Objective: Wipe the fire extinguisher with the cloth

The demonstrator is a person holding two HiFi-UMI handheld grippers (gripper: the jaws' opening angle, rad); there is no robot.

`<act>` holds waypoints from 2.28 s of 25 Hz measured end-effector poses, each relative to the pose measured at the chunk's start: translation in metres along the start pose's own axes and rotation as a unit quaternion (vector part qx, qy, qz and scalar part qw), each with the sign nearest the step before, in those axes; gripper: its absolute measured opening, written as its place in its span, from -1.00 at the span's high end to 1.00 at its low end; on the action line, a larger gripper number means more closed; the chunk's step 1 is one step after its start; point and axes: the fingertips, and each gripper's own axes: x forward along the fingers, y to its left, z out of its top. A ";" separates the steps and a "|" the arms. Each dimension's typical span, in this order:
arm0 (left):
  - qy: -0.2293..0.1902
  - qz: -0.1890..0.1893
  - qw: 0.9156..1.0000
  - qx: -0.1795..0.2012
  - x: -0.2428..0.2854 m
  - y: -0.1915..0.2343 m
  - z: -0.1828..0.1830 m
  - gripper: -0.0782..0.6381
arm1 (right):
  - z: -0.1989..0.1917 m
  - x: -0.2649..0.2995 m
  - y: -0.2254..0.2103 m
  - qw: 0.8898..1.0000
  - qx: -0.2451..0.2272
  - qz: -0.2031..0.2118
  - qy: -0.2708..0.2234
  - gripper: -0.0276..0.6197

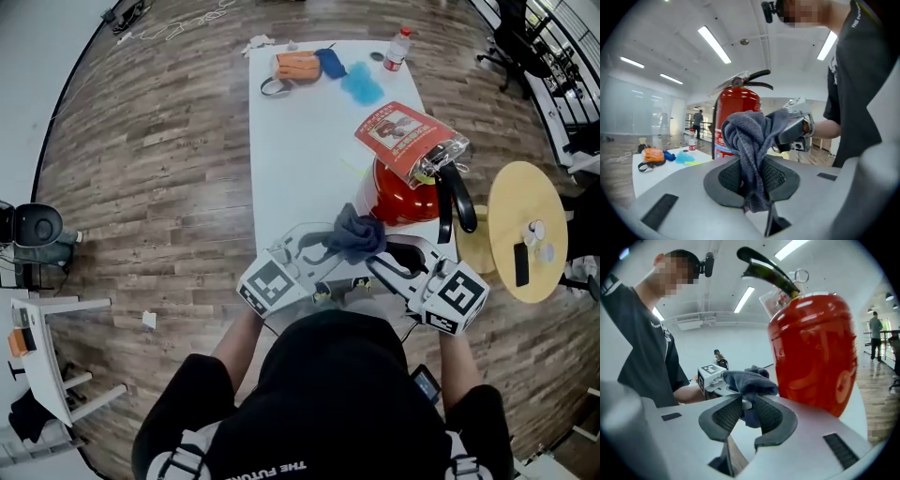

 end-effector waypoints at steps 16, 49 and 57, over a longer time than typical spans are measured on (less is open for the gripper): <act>0.104 0.121 0.979 0.125 0.072 0.123 0.070 0.53 | 0.013 -0.034 0.003 0.997 -0.057 -0.050 -0.034 0.64; 0.257 0.022 0.966 -0.002 0.059 -0.006 -0.126 0.55 | -0.023 -0.027 0.012 0.999 -0.026 -0.046 -0.007 0.64; 0.191 0.035 0.978 0.073 0.036 -0.013 0.013 0.55 | -0.011 -0.048 0.004 0.996 -0.009 -0.069 -0.050 0.64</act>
